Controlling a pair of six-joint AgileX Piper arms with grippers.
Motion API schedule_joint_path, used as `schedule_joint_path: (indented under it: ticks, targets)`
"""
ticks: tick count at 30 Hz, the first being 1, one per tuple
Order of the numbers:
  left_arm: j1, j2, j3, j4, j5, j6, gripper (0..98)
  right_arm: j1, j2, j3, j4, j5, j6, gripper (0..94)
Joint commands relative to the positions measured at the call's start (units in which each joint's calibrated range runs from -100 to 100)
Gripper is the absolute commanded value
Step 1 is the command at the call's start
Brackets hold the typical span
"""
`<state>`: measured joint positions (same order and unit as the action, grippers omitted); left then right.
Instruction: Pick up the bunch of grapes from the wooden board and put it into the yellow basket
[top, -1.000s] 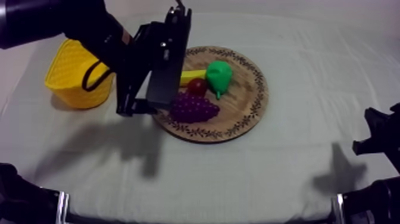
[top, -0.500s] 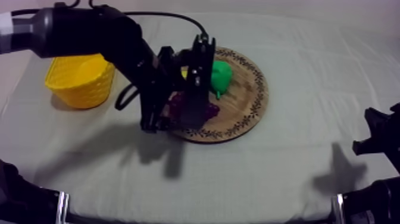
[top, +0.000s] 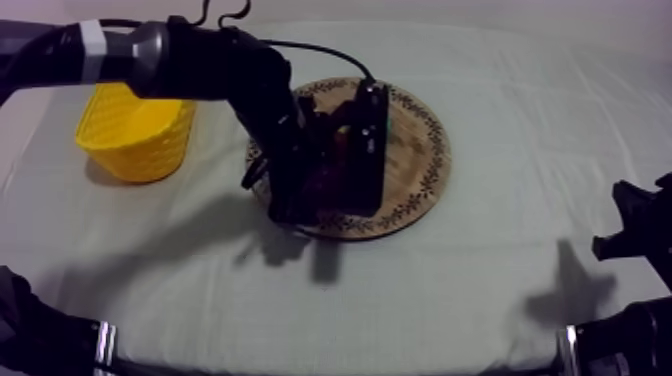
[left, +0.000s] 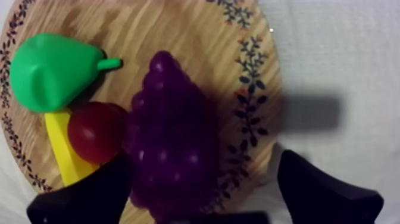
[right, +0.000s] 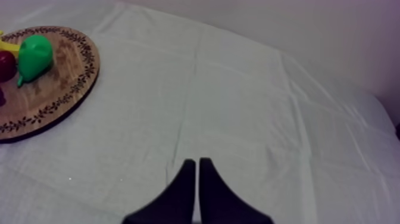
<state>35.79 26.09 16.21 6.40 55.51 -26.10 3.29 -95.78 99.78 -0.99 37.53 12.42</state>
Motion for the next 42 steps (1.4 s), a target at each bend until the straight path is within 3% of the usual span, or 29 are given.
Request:
schedule_joint_path:
  ticks: [1,9,28,42]
  targets:
    - [0.01,1.46,-1.67,0.12,1.0,0.16,91.8,0.0,0.02,-0.01,-0.01,0.05,0.01,0.3]
    - [-0.16,5.81,-7.74,0.56,4.7,0.7,91.3,0.0,0.02,-0.01,-0.01,0.05,0.01,0.3]
    - [-3.38,11.05,-13.39,4.07,9.54,-1.62,80.4,0.0,0.02,-0.01,-0.01,0.05,0.01,0.3]
    - [-3.33,11.68,-14.16,4.32,10.3,-2.04,66.9,0.0,0.02,-0.01,-0.01,0.05,0.01,0.3]
